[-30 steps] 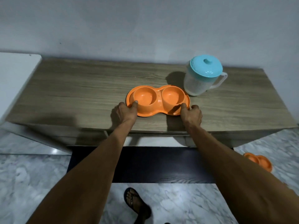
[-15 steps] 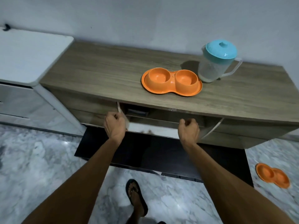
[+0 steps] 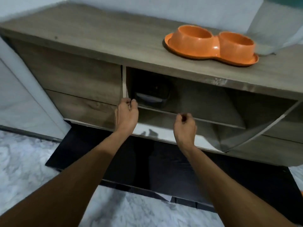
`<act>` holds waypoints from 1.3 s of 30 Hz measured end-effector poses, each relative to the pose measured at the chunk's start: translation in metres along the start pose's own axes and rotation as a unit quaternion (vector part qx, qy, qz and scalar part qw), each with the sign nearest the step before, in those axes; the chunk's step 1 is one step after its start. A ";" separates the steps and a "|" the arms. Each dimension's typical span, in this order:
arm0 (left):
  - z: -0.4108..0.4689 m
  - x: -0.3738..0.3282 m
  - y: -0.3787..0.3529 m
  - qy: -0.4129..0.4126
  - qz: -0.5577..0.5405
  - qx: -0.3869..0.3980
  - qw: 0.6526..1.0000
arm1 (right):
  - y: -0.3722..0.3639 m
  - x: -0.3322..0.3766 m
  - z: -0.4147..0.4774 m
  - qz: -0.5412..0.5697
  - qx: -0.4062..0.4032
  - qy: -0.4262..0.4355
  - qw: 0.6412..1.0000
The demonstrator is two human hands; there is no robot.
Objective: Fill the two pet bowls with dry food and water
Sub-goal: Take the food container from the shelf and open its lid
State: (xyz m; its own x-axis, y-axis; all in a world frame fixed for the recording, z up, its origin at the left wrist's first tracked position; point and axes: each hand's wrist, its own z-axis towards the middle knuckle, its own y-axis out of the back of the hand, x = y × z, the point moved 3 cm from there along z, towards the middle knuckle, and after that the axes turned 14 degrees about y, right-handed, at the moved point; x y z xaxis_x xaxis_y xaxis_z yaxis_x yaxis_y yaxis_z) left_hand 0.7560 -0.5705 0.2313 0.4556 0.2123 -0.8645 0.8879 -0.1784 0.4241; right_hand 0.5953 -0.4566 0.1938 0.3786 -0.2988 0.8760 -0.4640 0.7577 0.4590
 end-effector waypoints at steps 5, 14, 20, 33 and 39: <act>0.033 0.035 -0.038 -0.065 0.000 0.042 0.997 | -0.037 -0.015 0.033 0.050 -0.050 0.064 0.995; 0.060 0.031 -0.065 -0.024 -0.029 0.039 0.999 | -0.087 -0.017 0.079 0.080 0.004 -0.003 0.997; 0.066 0.032 -0.071 0.018 -0.042 0.018 0.999 | -0.085 -0.032 0.079 0.080 0.000 -0.012 0.997; -0.056 0.025 -0.004 0.135 -0.039 0.021 0.990 | 0.001 0.001 -0.032 0.137 0.031 -0.146 0.979; -0.129 -0.015 0.052 0.154 -0.047 0.015 0.987 | 0.064 0.073 -0.075 0.176 0.048 -0.151 0.972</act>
State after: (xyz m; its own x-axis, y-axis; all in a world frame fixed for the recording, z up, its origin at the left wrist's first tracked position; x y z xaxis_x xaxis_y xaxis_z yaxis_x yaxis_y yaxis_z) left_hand 0.8040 -0.4588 0.3008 0.3726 0.5111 -0.7746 0.9272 -0.1704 0.3336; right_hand 0.6532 -0.3864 0.2760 -0.0624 -0.1986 0.9781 -0.6003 0.7904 0.1222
